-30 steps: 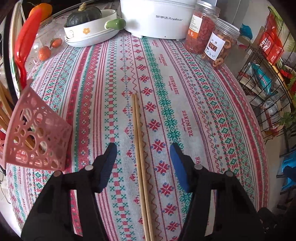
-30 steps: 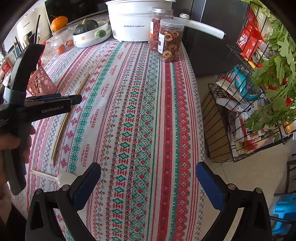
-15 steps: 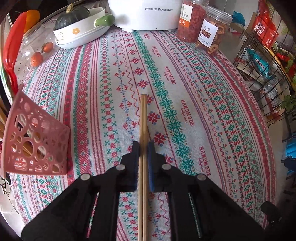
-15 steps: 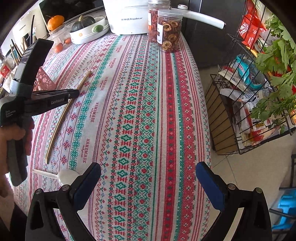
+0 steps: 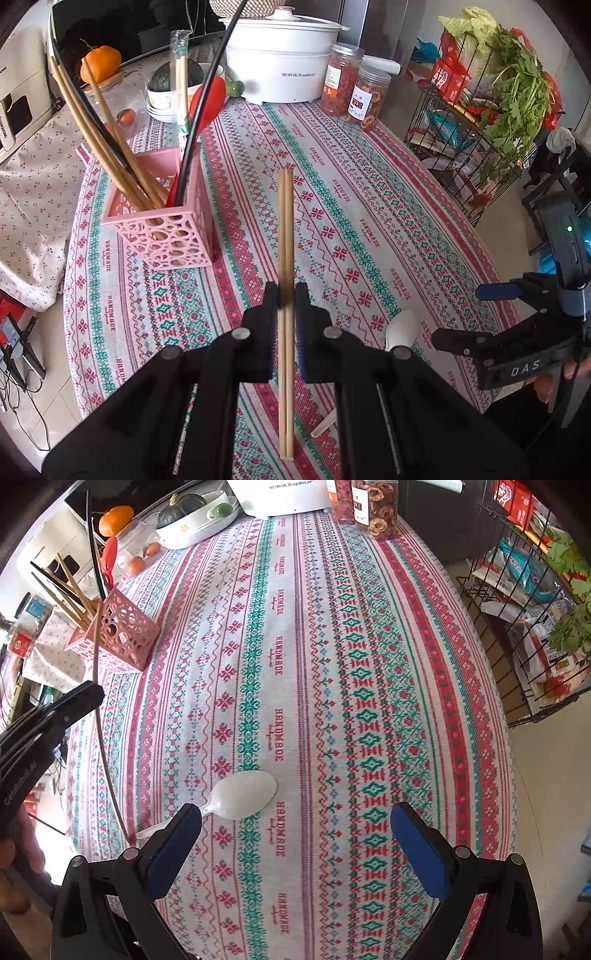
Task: Organize utensils
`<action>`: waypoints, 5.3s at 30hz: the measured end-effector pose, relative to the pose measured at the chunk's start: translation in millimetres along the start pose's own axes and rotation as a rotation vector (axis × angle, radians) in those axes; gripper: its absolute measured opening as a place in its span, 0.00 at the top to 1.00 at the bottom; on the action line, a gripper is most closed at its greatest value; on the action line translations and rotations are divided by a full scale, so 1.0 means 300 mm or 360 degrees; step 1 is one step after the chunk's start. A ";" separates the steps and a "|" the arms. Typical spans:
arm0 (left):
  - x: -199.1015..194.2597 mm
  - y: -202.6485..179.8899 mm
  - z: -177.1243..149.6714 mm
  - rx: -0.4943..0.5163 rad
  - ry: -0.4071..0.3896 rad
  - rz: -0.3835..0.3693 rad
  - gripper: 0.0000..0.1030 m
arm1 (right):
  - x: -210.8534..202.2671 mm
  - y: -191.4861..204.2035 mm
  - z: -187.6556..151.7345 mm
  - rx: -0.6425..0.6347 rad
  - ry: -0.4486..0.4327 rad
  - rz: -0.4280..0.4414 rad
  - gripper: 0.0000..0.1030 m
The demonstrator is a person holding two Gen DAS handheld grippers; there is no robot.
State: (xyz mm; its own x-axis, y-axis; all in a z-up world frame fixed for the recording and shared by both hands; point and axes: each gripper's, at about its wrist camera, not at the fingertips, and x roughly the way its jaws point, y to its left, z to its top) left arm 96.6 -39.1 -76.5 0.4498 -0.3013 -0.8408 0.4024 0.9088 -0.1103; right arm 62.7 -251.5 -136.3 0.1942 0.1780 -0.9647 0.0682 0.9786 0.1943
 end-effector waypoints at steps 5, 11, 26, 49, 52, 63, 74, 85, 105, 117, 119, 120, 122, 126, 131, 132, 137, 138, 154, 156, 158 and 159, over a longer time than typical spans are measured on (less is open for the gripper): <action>-0.057 0.064 -0.045 -0.0056 -0.0039 -0.0068 0.90 | 0.069 0.092 -0.041 0.0044 0.0052 -0.0039 0.08; -0.092 0.158 -0.075 -0.0112 -0.0050 -0.0096 0.90 | 0.153 0.177 -0.032 0.0114 0.0116 -0.0053 0.31; -0.158 0.264 -0.067 -0.0237 -0.0172 -0.0099 0.90 | 0.235 0.407 0.122 -0.0122 -0.0073 -0.0228 0.65; -0.397 0.316 0.090 -0.0375 -0.1044 0.0082 0.91 | -0.202 0.400 0.122 -0.0228 -0.0722 0.0092 0.66; -0.336 0.306 0.112 -0.0359 -0.0974 0.0105 0.91 | -0.206 0.394 0.133 -0.0216 -0.0733 0.0106 0.66; -0.212 0.315 0.152 -0.0443 -0.0777 0.0077 0.52 | -0.248 0.384 0.155 -0.0188 -0.0833 0.0124 0.66; -0.317 0.410 0.065 -0.0648 -0.0662 0.0141 0.06 | -0.340 0.464 0.190 -0.0165 -0.1109 0.0127 0.66; -0.334 0.490 -0.045 -0.0616 -0.0544 0.0243 0.03 | -0.326 0.675 0.308 -0.0227 -0.1491 0.0061 0.66; -0.307 0.492 -0.072 -0.0660 -0.0452 0.0392 0.01 | -0.250 0.677 0.313 -0.0242 -0.1512 0.0090 0.31; -0.350 0.311 -0.102 -0.0548 -0.0454 0.0406 0.00 | -0.431 0.533 0.123 -0.0245 -0.1318 -0.0060 0.00; -0.359 0.282 -0.106 -0.0526 -0.0450 0.0395 0.00 | -0.450 0.515 0.088 -0.0275 -0.1283 -0.0110 0.00; -0.364 0.267 -0.108 -0.0518 -0.0457 0.0396 0.00 | -0.458 0.503 0.070 -0.0279 -0.1268 -0.0125 0.00; -0.378 0.240 -0.111 -0.0498 -0.0475 0.0394 0.00 | -0.474 0.471 0.032 -0.0255 -0.1261 -0.0163 0.00; -0.421 0.183 -0.119 -0.0438 -0.0544 0.0405 0.00 | -0.499 0.418 -0.042 -0.0215 -0.1243 -0.0280 0.00; -0.467 0.137 -0.141 -0.0371 -0.0617 0.0489 0.00 | -0.536 0.373 -0.108 -0.0188 -0.1222 -0.0232 0.00; -0.471 0.133 -0.143 -0.0366 -0.0626 0.0503 0.00 | -0.541 0.372 -0.117 -0.0194 -0.1235 -0.0241 0.00; -0.464 0.113 -0.135 -0.0331 -0.0630 0.0520 0.00 | -0.548 0.373 -0.142 -0.0239 -0.1263 -0.0262 0.00; -0.460 0.108 -0.133 -0.0329 -0.0624 0.0517 0.00 | -0.545 0.371 -0.139 -0.0238 -0.1251 -0.0260 0.00; -0.427 0.051 -0.125 -0.0296 -0.0586 0.0558 0.00 | -0.505 0.356 -0.125 -0.0247 -0.1169 -0.0258 0.00; -0.427 0.050 -0.128 -0.0304 -0.0585 0.0563 0.00 | -0.503 0.357 -0.124 -0.0245 -0.1163 -0.0258 0.00; -0.427 0.049 -0.128 -0.0312 -0.0582 0.0569 0.00 | -0.497 0.357 -0.121 -0.0242 -0.1151 -0.0257 0.00; -0.427 0.050 -0.128 -0.0315 -0.0580 0.0570 0.00 | -0.494 0.358 -0.120 -0.0242 -0.1145 -0.0256 0.00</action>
State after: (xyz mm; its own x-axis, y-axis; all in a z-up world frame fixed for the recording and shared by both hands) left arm 14.3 24.3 9.2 0.7924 -0.0114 -0.6099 0.0313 0.9993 0.0219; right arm 5.9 -169.1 21.2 0.7881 -0.0290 -0.6148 0.0241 0.9996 -0.0162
